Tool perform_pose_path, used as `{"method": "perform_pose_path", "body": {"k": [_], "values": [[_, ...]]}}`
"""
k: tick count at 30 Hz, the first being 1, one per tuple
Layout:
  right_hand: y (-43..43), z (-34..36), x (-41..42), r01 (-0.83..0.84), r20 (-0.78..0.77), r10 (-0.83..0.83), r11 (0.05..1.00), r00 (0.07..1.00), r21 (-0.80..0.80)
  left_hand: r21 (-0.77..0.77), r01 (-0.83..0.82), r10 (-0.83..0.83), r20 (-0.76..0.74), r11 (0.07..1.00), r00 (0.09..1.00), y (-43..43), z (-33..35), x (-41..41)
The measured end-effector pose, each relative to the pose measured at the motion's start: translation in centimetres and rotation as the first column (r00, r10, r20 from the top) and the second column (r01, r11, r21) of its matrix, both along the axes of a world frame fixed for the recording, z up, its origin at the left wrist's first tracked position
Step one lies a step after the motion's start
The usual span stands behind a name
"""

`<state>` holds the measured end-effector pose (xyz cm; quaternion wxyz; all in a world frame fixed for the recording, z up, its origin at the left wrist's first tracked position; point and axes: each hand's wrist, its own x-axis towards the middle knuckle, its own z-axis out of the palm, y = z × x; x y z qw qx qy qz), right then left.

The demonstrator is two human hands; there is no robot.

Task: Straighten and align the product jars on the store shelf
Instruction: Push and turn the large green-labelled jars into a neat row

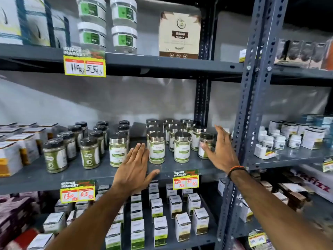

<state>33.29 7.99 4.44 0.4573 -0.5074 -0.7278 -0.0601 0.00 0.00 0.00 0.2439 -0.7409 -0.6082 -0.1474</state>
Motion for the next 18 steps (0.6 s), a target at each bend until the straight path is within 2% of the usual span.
{"method": "perform_pose_path", "body": {"k": [2, 4, 7, 18], "values": [[0.8, -0.6, -0.1, -0.022, -0.056, 0.02, 0.999, 0.998, -0.037, -0.022, -0.019, 0.019, 0.007, 1.0, 1.0, 0.5, -0.8, -0.4], [1.6, -1.4, -0.1, -0.032, -0.052, 0.025, 0.991, 0.998, -0.128, -0.034, -0.034, 0.035, 0.003, 0.999, 0.999, 1.0, -1.6, -0.7], [2.9, -2.2, 0.0, -0.043, -0.054, 0.034, 0.983, 0.998, -0.179, -0.081, -0.039, 0.043, 0.052, 0.996, 0.998, 1.4, -2.1, -0.8], [4.8, -3.7, 0.5, -0.035, -0.118, 0.025, 0.995, 0.993, -0.088, -0.077, -0.058, 0.062, 0.052, 0.995, 0.997, 1.6, -2.0, -0.8]]}}
